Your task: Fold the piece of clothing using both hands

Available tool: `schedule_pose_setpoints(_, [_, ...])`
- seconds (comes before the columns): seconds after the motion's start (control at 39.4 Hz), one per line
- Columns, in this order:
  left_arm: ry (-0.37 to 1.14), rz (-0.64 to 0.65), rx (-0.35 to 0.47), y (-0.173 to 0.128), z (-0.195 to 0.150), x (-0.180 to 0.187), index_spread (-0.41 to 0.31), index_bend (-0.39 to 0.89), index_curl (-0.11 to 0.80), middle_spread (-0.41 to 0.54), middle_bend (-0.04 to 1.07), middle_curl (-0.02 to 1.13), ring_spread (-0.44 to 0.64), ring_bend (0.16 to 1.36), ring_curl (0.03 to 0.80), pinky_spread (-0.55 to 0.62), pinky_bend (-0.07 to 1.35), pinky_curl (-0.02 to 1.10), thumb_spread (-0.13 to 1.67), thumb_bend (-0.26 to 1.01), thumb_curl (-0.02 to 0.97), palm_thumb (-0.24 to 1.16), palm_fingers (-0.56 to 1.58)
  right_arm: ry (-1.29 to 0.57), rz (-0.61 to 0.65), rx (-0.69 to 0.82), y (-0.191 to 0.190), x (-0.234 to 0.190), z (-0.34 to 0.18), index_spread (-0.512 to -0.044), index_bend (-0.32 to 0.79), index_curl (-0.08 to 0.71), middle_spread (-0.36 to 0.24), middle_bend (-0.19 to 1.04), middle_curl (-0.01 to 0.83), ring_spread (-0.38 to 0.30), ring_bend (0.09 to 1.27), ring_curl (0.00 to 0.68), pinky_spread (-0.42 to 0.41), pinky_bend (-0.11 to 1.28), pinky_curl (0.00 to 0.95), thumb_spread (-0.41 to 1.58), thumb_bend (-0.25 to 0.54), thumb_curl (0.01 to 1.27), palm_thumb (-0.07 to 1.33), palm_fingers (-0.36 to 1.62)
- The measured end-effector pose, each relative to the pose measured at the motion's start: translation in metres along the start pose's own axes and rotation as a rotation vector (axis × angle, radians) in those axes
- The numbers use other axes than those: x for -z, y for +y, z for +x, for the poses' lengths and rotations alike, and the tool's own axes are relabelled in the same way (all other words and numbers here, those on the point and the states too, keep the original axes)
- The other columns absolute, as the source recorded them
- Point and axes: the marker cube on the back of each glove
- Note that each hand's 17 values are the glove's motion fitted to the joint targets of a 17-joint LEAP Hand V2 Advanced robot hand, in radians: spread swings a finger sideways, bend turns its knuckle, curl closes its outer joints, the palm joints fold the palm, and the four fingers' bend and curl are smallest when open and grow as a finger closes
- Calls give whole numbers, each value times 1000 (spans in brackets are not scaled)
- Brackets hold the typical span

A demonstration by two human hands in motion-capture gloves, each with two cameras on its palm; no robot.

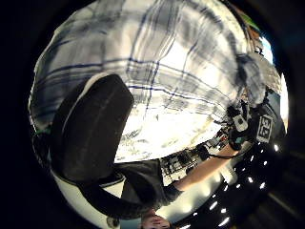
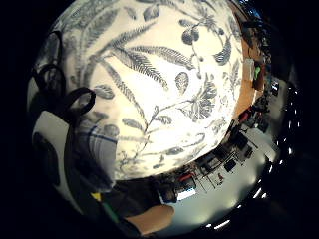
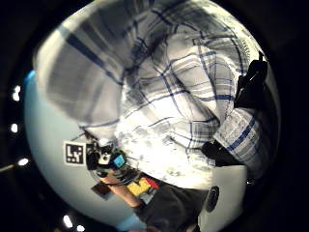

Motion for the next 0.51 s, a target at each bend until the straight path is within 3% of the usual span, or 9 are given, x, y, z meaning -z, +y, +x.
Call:
schedule_pose_setpoints(0.2, [39, 112, 9, 30, -45, 62, -55, 109, 222, 234, 179, 290, 268, 715, 347, 321, 821, 371, 1225, -9, 188, 111, 159, -66, -17, -36, 30, 65, -55, -237, 187, 321, -162, 419, 503, -225, 671, 464, -312, 613, 394, 482, -21, 576, 1017, 1297])
schedule_pose_setpoints(0.33, [51, 56, 9, 5, -70, 77, -48, 107, 218, 230, 178, 293, 253, 724, 345, 319, 821, 370, 1236, -11, 189, 114, 168, -46, -83, 10, 55, 82, -115, -236, 179, 346, -166, 426, 512, -230, 674, 467, -317, 605, 398, 407, -24, 607, 1028, 1305])
schedule_pose_setpoints(0.38, [62, 24, -3, 6, -81, 83, -46, 111, 218, 230, 178, 295, 249, 724, 344, 318, 820, 369, 1239, -12, 190, 114, 170, -28, -47, 86, 61, 83, -149, -237, 175, 354, -167, 429, 514, -231, 672, 467, -318, 607, 402, 384, -24, 618, 1032, 1306])
schedule_pose_setpoints(0.51, [91, 221, 47, 10, -114, 100, -36, 110, 215, 216, 184, 300, 229, 727, 340, 309, 815, 363, 1250, -11, 191, 116, 199, 31, -101, 241, 78, 41, -238, -233, 128, 355, -178, 445, 523, -235, 691, 474, -323, 621, 411, 350, -42, 636, 1003, 1283])
